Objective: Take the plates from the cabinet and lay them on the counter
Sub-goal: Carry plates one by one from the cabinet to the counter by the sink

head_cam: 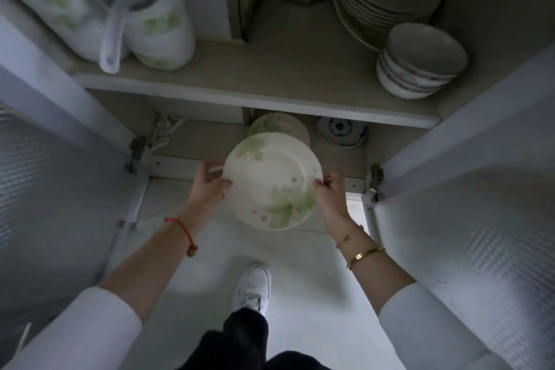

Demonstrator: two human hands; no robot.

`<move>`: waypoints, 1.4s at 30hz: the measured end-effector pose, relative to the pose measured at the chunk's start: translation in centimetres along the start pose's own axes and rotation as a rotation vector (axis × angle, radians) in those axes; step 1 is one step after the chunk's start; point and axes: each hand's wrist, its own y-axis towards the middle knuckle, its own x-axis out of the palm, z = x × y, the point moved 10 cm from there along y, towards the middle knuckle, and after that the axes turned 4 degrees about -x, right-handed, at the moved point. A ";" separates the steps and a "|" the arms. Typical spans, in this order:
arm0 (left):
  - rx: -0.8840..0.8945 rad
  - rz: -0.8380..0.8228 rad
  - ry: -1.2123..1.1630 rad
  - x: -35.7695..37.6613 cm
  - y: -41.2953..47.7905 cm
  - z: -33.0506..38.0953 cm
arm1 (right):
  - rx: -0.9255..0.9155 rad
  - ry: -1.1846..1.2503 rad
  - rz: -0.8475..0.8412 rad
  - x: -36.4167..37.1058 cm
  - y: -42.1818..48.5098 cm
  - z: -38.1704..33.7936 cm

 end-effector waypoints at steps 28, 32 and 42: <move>0.164 -0.143 -0.111 -9.6 -55.5 28.5 | -0.096 0.270 0.023 -32.4 -44.2 -36.2; 0.203 -0.244 -0.101 -8.6 -60.3 31.4 | -0.096 0.341 0.069 -36.6 -48.2 -38.5; 0.240 -0.558 0.051 -2.8 -67.2 34.0 | -0.116 0.546 0.327 -45.2 -57.8 -38.3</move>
